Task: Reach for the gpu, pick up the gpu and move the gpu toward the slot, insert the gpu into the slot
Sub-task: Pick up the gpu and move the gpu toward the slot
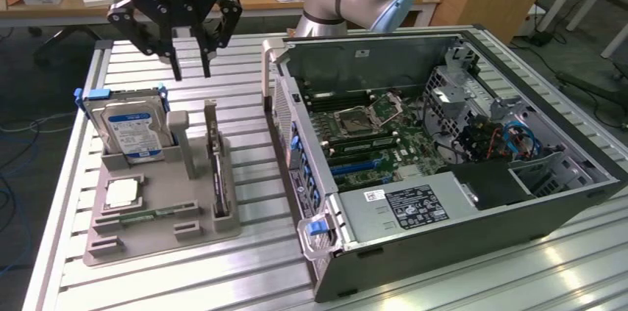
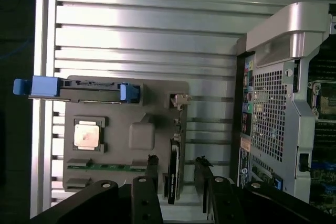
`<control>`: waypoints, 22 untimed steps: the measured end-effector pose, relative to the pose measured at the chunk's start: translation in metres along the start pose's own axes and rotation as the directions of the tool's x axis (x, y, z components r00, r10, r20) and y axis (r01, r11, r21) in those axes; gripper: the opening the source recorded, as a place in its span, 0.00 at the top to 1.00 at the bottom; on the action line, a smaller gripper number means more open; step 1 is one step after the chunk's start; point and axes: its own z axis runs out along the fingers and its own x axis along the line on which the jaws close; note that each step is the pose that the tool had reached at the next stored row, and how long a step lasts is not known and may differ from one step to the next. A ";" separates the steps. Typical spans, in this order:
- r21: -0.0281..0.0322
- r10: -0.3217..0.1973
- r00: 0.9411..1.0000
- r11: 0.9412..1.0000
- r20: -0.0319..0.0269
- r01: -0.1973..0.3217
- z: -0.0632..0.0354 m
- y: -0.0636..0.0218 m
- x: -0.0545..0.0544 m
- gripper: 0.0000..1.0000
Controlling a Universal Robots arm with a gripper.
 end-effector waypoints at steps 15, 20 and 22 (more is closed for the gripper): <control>0.034 -0.001 1.000 0.999 -0.002 0.001 0.0084 -0.0025 0.000 0.59; 0.035 -0.001 1.000 0.999 -0.002 0.001 0.0123 -0.0028 0.000 0.59; 0.035 -0.001 1.000 0.999 -0.002 0.001 0.0139 -0.0028 0.000 0.59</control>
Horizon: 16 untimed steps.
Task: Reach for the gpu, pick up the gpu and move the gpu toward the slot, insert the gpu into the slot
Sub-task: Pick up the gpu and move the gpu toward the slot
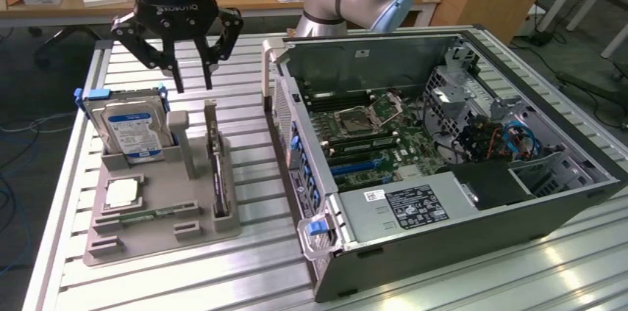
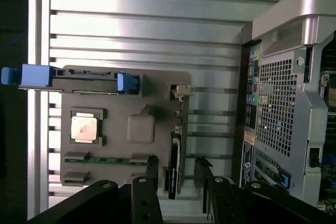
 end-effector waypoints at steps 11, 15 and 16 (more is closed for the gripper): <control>-0.001 0.000 1.000 1.000 -0.001 0.000 0.0083 -0.0013 0.000 0.59; -0.001 0.000 1.000 1.000 -0.001 0.000 0.0105 -0.0035 0.000 0.59; -0.001 0.000 1.000 1.000 -0.001 0.000 0.0109 -0.0041 0.000 0.59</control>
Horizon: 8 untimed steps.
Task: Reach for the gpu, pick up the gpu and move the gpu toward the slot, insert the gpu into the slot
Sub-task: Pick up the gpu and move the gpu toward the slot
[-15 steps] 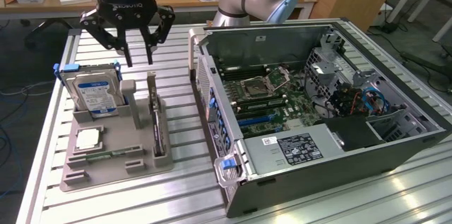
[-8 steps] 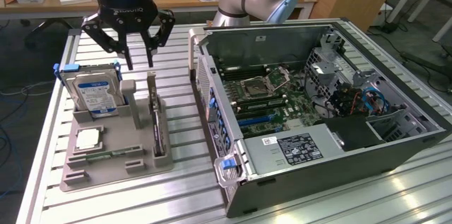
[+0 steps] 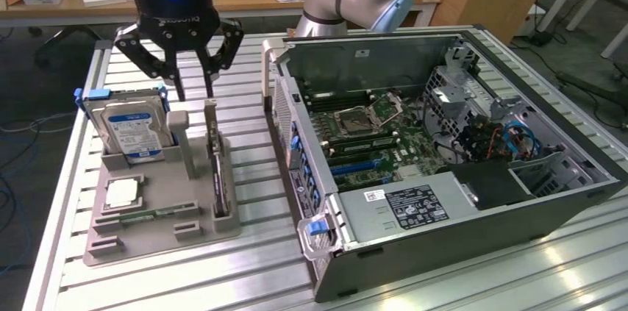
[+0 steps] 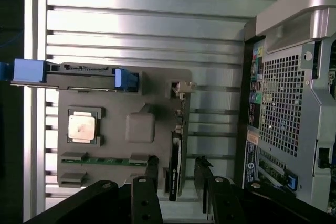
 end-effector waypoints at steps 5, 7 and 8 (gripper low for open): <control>0.000 0.000 1.000 1.000 0.000 0.000 0.0015 -0.0054 0.000 0.59; 0.000 0.000 1.000 1.000 0.000 0.000 0.0021 -0.0074 0.000 0.59; 0.000 0.000 1.000 1.000 0.000 0.000 0.0025 -0.0085 0.000 0.59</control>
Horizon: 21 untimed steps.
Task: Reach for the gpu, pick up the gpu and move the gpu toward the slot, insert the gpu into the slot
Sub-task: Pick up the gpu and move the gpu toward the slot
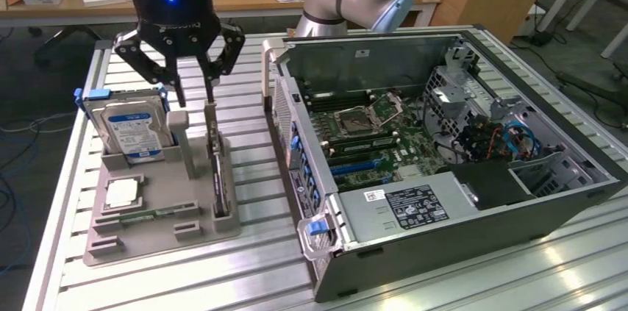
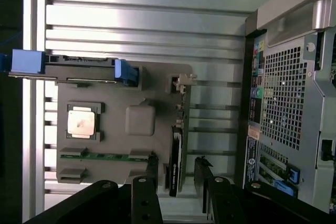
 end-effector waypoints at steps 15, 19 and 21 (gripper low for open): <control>-0.002 0.000 1.000 1.000 0.000 0.000 0.0100 -0.0089 0.000 0.59; -0.002 0.000 1.000 1.000 0.000 0.000 0.0134 -0.0101 0.001 0.59; -0.002 0.000 1.000 1.000 -0.001 0.000 0.0160 -0.0102 0.001 0.59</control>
